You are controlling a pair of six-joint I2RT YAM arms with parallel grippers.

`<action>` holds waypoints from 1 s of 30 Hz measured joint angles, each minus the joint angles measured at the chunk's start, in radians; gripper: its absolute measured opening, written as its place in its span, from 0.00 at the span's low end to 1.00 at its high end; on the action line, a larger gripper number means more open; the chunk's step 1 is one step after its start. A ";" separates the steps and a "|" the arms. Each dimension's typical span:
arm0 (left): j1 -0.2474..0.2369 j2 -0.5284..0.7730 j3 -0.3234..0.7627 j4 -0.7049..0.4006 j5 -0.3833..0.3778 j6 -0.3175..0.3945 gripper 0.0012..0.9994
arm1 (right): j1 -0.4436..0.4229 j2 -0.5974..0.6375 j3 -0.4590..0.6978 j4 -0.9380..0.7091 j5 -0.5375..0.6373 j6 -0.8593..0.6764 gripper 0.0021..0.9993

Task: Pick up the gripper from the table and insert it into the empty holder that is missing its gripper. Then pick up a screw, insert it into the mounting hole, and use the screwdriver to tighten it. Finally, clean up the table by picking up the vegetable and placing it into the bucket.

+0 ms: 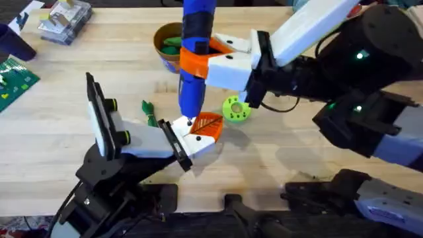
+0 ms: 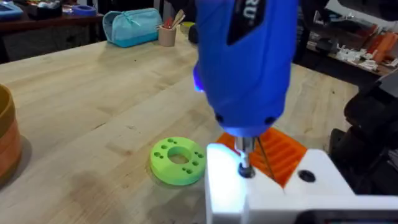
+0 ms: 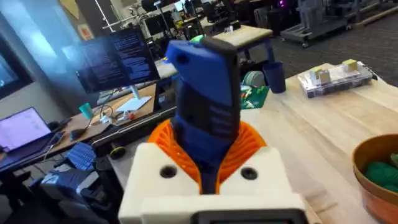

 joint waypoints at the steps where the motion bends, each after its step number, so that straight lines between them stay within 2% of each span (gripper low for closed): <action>1: 0.000 0.000 0.000 0.000 0.000 0.000 0.01 | -0.005 0.000 0.000 0.000 -0.007 0.000 0.08; 30: 0.000 0.000 0.000 0.000 0.000 0.000 0.01 | -0.017 0.000 0.000 -0.007 -0.037 0.000 0.08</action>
